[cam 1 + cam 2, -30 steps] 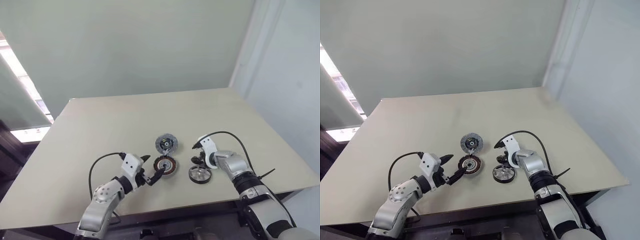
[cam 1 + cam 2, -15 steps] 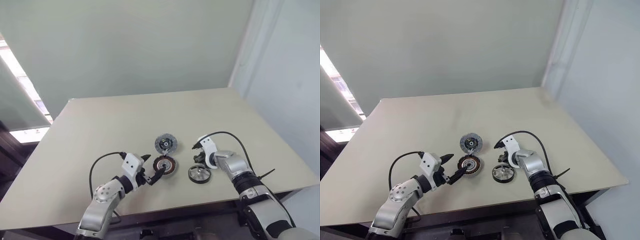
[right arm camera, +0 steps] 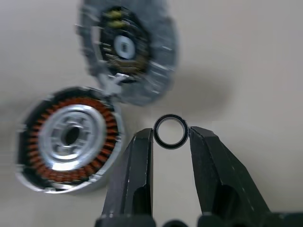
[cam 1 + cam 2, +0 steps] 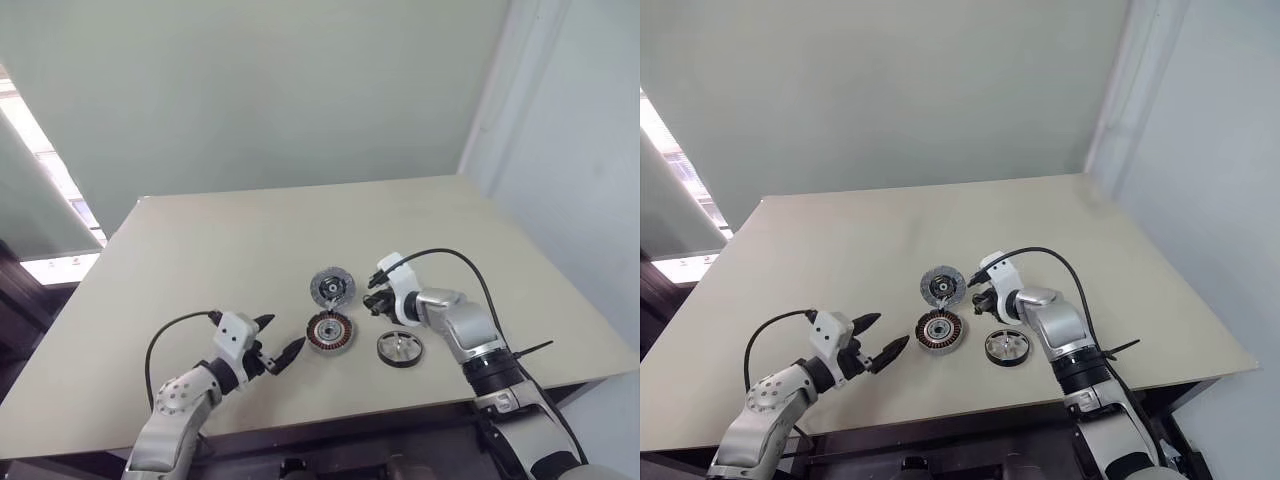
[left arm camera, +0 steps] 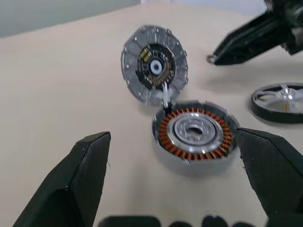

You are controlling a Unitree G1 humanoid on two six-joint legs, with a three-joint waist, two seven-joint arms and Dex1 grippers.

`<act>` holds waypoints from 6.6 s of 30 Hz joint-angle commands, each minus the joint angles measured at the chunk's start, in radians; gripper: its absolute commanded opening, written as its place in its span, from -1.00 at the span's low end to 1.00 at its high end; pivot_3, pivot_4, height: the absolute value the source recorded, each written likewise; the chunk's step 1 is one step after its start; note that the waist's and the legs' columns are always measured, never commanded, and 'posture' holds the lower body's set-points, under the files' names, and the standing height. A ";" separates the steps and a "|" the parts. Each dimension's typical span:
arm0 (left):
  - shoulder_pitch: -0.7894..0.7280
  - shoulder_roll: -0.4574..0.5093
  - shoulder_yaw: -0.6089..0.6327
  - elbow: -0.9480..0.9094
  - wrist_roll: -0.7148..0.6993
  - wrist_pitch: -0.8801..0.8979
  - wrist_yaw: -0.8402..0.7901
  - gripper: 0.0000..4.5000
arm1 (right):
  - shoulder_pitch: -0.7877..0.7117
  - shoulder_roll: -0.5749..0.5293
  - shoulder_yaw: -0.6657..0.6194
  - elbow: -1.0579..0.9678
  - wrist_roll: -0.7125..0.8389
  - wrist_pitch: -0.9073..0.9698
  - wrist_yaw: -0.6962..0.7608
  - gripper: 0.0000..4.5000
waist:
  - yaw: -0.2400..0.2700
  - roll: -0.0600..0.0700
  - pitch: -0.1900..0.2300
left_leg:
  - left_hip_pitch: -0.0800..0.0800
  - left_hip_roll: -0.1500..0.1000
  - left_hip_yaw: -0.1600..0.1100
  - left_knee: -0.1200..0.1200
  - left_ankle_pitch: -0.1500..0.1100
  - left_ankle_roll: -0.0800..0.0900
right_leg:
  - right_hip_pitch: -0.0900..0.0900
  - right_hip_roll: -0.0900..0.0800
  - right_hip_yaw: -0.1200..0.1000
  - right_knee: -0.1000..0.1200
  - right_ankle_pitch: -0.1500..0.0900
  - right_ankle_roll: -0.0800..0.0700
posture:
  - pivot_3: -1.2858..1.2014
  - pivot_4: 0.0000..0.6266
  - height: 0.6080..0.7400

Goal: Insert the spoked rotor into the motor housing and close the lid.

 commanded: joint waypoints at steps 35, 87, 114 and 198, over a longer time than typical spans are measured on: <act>0.052 0.027 -0.047 -0.064 -0.005 -0.015 -0.054 1.00 | -0.029 0.121 0.209 0.041 -0.047 -0.061 -0.031 -0.64 | 0.000 0.000 0.000 | -0.001 0.001 0.000 -0.002 0.000 0.000 | -0.002 0.000 0.000 0.000 0.000 0.000 | 0.03 -1.00 1.00; 0.026 0.022 -0.066 0.004 0.001 -0.069 -0.066 1.00 | -0.050 0.133 0.223 0.140 -0.105 -0.087 0.009 -0.64 | 0.000 0.000 0.000 | 0.000 0.001 0.000 -0.004 0.000 0.000 | -0.003 0.001 0.000 0.000 0.000 0.001 | 0.03 -1.00 1.00; 0.017 0.018 -0.071 0.025 0.005 -0.088 -0.066 1.00 | -0.051 0.127 0.234 0.140 -0.110 -0.070 0.024 -0.64 | 0.000 0.000 0.000 | 0.000 0.001 0.000 -0.004 0.000 0.000 | -0.003 0.001 0.000 0.000 0.001 0.002 | 0.03 -1.00 1.00; 0.015 0.002 -0.083 0.036 0.010 -0.095 -0.064 1.00 | 0.170 0.068 -0.626 -0.363 0.316 0.476 -0.206 0.99 | 0.002 0.000 0.000 | -0.001 0.001 0.002 -0.005 0.000 0.000 | -0.003 0.001 0.002 0.000 0.000 0.000 | 0.03 -1.00 1.00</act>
